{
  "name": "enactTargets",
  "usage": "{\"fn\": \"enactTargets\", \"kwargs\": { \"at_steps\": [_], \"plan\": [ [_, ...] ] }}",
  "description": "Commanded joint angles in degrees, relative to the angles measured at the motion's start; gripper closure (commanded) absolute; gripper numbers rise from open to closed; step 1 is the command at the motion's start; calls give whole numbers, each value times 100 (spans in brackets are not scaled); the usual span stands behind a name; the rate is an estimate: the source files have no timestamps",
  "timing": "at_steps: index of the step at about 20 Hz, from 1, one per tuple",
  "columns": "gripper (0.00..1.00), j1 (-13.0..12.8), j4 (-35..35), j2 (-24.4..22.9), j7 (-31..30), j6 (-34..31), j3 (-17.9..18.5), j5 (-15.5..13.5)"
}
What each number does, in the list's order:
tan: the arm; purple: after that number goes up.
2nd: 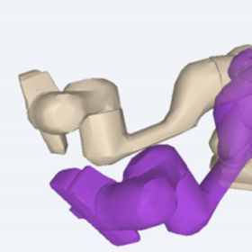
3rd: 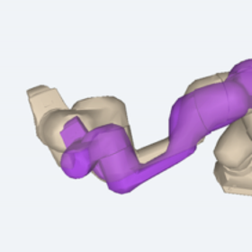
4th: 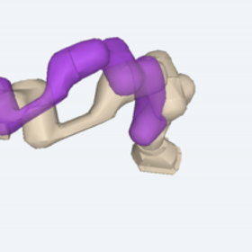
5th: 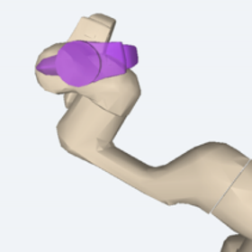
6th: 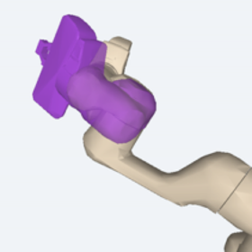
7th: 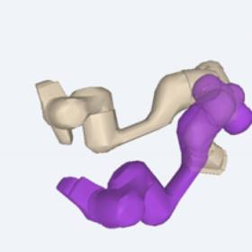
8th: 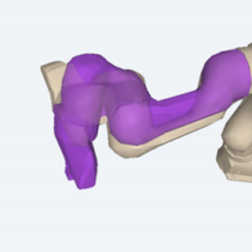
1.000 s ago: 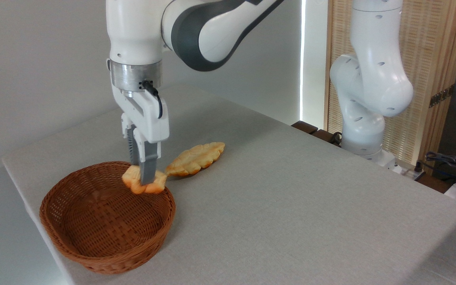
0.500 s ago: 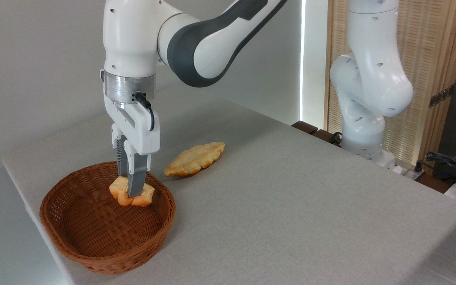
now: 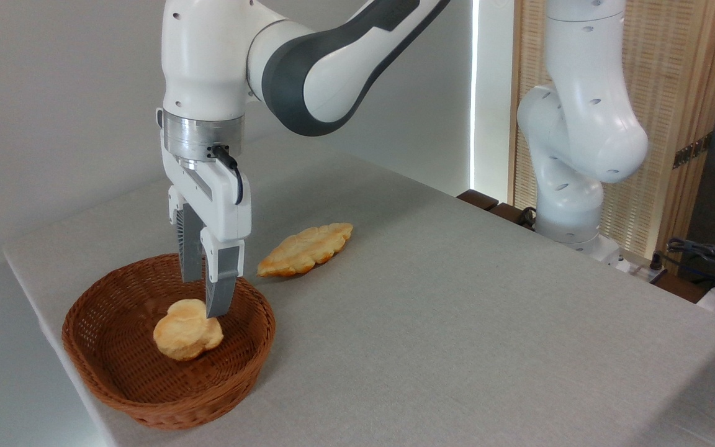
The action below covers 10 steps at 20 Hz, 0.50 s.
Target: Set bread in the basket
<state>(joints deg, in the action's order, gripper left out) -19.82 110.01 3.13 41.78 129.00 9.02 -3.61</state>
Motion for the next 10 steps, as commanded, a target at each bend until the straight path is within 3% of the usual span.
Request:
{"fn": "enactTargets", "kwargs": {
  "at_steps": [1, 10],
  "plan": [
    [0, -39, -85, -145, -214, -357, 39, -87],
    [0, -13, -989, -585, -601, -2545, 117, -8]
  ]
}}
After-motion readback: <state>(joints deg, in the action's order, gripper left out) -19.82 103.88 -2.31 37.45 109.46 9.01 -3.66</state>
